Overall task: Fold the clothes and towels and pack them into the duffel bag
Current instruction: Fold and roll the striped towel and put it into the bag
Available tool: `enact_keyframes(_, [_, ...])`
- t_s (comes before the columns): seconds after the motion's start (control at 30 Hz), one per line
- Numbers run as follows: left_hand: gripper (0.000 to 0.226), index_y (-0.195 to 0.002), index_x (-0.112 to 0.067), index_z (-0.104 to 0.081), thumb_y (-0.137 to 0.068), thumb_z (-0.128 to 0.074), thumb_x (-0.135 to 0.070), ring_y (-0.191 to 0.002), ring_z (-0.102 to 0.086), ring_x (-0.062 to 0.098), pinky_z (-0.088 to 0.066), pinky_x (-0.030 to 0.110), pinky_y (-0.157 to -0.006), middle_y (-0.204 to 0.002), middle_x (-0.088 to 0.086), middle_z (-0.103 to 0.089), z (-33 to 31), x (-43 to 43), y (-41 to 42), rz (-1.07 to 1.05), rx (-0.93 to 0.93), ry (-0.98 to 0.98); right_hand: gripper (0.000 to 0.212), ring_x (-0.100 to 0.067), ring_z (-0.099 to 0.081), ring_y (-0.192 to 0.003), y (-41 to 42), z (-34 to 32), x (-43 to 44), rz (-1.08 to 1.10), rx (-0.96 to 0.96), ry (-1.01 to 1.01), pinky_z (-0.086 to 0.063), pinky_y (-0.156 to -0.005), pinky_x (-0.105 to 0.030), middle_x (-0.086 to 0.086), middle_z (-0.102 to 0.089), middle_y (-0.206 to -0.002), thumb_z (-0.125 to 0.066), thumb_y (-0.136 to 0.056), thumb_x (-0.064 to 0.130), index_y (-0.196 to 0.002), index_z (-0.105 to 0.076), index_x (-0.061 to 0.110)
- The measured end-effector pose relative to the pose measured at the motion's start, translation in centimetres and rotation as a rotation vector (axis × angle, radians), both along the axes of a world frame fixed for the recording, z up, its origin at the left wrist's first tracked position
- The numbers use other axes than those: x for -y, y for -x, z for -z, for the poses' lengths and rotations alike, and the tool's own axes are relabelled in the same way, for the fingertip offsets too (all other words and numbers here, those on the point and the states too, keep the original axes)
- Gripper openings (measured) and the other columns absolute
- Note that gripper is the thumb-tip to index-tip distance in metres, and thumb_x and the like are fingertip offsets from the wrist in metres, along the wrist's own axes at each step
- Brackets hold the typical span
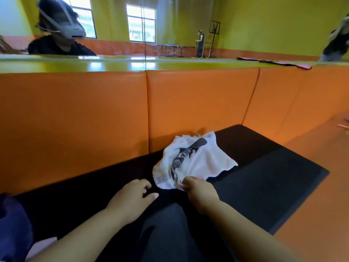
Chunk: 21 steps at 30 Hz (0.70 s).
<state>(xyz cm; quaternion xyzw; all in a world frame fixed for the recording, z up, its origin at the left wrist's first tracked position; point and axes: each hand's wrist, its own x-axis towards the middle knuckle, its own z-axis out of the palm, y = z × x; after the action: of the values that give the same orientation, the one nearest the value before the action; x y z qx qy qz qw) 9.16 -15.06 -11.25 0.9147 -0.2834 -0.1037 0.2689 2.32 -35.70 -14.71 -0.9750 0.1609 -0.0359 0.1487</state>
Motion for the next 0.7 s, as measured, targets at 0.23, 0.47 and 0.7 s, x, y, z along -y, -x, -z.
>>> enact_keyframes(0.23, [0.059, -0.135, -0.016, -0.043, -0.089, -0.045, -0.053, -0.114, -0.053, 0.018, -0.045, 0.034, -0.093, -0.134, 0.004, -0.048, 0.5, -0.2, 1.1, -0.181, -0.156, 0.146, 0.022, -0.024, -0.058, -0.100, 6.6, -1.2, -1.9, -0.233, -0.051, -0.125, -0.048, -0.085, -0.034, -0.001, -0.067, -0.108, -0.048, -0.088, 0.014, -0.106, -0.061, 0.018])
enact_keyframes(0.47, [0.020, -0.083, -0.026, -0.056, -0.075, -0.070, -0.014, -0.081, -0.064, 0.014, -0.050, 0.029, -0.066, -0.088, -0.004, -0.066, 0.7, -2.4, 4.8, -0.161, -0.368, 0.232, 0.035, -0.015, -0.055, -0.118, 12.5, -2.4, -4.0, -0.348, -0.110, -0.175, -0.042, -0.101, -0.028, 0.005, -0.060, -0.131, -0.048, -0.094, 0.012, -0.126, -0.059, 0.022])
enact_keyframes(0.7, [0.033, -0.098, -0.017, -0.053, -0.073, -0.075, -0.015, -0.078, -0.060, 0.019, -0.042, 0.028, -0.058, -0.089, 0.001, -0.062, -0.6, -7.1, 7.3, -0.234, -0.215, 0.230, 0.025, -0.014, -0.063, -0.093, 15.7, -4.1, -4.1, -0.161, -0.029, -0.092, -0.048, -0.082, -0.020, 0.002, -0.066, -0.112, -0.049, -0.096, 0.013, -0.118, -0.059, 0.022])
